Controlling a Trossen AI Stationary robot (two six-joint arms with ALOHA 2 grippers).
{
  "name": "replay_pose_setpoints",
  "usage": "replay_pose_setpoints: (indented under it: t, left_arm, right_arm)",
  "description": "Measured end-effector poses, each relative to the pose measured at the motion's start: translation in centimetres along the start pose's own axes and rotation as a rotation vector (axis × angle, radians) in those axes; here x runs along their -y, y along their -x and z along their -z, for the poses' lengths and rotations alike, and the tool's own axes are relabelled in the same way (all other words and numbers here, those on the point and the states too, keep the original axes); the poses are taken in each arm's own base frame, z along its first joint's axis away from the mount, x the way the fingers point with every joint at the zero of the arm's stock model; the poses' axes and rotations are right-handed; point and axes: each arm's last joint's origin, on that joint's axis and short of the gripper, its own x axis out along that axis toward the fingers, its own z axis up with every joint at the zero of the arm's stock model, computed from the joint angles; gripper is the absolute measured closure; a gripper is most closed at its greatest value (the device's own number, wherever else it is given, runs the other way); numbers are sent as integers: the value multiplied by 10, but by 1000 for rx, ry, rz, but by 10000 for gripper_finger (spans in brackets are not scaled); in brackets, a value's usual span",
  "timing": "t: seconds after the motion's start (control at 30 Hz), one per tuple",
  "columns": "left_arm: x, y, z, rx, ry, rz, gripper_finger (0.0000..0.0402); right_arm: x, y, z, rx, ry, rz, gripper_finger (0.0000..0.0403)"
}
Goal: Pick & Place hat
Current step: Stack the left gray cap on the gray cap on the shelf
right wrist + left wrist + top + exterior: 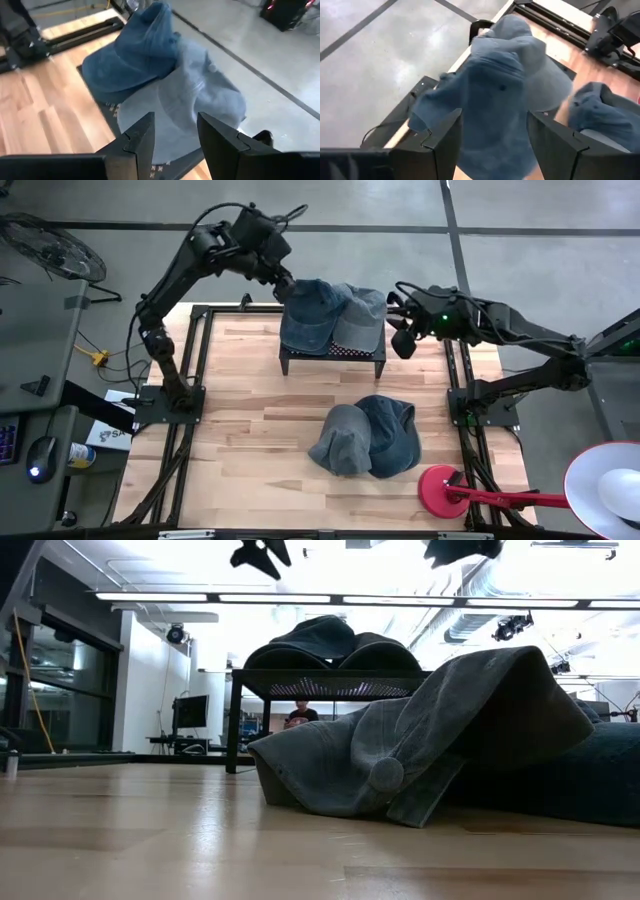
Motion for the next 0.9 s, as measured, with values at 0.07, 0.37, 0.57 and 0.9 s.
replay_pose_setpoints:
  t: [0.07,0.37,0.57,0.9]
  left_arm:
    - [13,4,4,-11,1,-4,186]
    - [80,1,28,-107,-99,-45,186]
    - [116,9,44,-119,-182,-52,186]
    - [152,12,89,-174,-239,-49,186]
  right_arm:
    - [0,0,2,-28,13,-24,263]
    - [-5,3,15,-152,-20,-54,263]
    - [-19,12,28,-240,-96,-80,263]
    - [-55,-3,69,-357,-216,-160,263]
